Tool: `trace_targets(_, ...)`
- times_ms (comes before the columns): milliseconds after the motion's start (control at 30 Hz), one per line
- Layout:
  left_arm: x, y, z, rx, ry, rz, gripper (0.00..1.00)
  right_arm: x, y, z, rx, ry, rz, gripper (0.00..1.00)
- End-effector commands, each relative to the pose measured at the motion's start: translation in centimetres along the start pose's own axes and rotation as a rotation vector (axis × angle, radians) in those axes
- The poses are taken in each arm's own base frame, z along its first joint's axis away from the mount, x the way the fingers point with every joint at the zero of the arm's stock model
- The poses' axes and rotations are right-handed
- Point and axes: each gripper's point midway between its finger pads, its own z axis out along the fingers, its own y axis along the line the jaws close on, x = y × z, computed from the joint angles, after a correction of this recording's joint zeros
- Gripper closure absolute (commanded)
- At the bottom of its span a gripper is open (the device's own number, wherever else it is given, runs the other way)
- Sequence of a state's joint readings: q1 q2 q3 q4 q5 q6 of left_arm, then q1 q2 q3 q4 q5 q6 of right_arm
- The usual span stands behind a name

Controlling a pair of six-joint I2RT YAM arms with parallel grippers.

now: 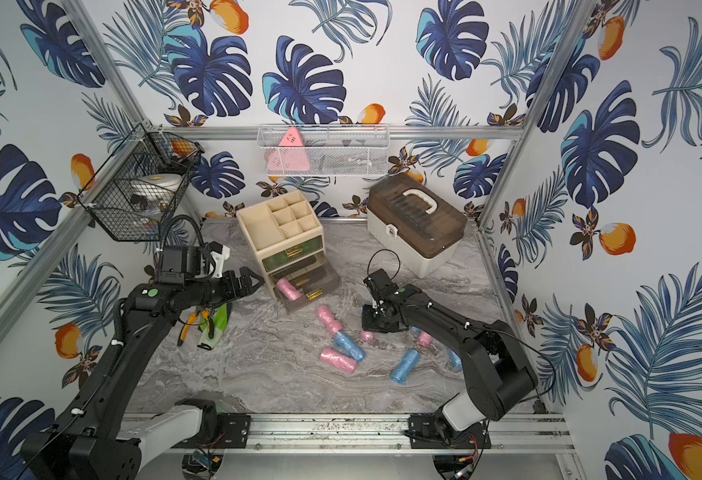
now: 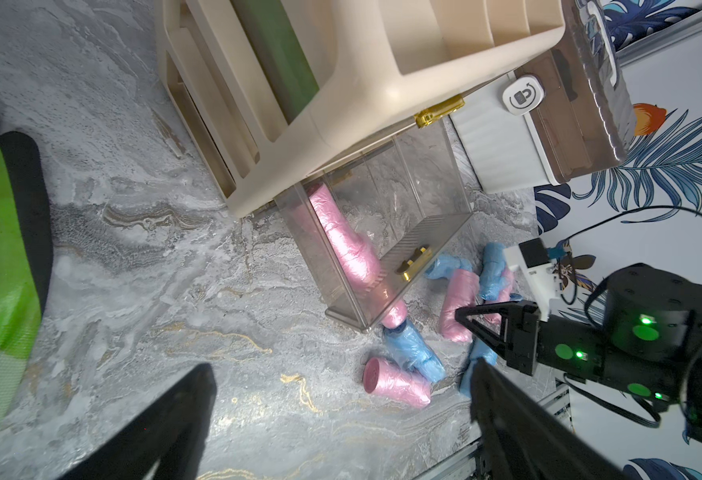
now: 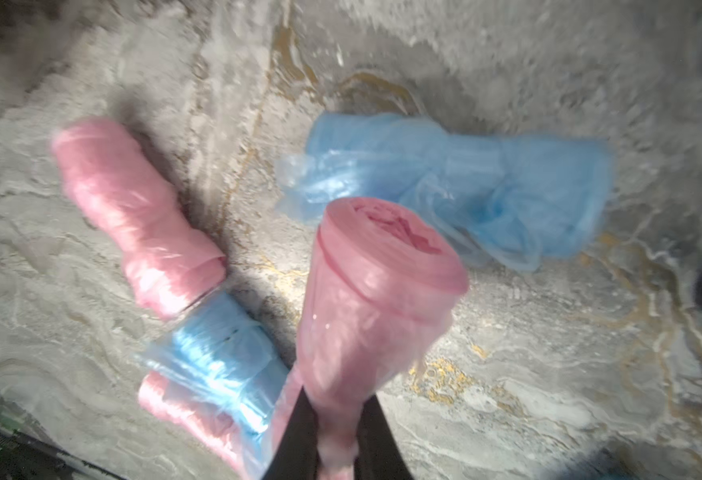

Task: Sort the rolls of trash bags by color and place them into the drawer
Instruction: Pick up the roll of trash bags from the center of the board, then place the roll of trash bags in the drawer.

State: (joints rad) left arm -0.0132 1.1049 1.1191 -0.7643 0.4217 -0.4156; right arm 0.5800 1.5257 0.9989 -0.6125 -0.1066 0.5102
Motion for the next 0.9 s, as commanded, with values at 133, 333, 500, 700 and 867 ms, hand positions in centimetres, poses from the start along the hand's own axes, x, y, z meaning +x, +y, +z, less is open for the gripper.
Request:
trace_targets(133,-0.1,-0.1,-0.1,0.0,-0.003,0.023,0.01,-3.1,4.0,-4.5,-0.122,-0.073,-0.103,0.88)
trace_targets(333,0.1,-0.2,-0.3,0.008,0.0,0.027,0.01,-6.5,9.6,-7.2,-0.319,-0.123,-0.182,0.89)
trace_targets(500,0.3,-0.1,-0.4,0.002,0.003,0.028,0.01,-8.5,13.8,-7.7,-0.407,-0.137,-0.259,0.89)
trace_targets(700,0.4,-0.1,-0.6,-0.002,0.003,0.03,0.01,-10.3,17.4,-6.7,-0.444,-0.145,-0.314,0.9)
trace_targets(867,0.7,-0.1,-0.6,0.0,0.007,0.028,0.01,-11.1,19.8,-5.7,-0.449,-0.146,-0.361,0.9)
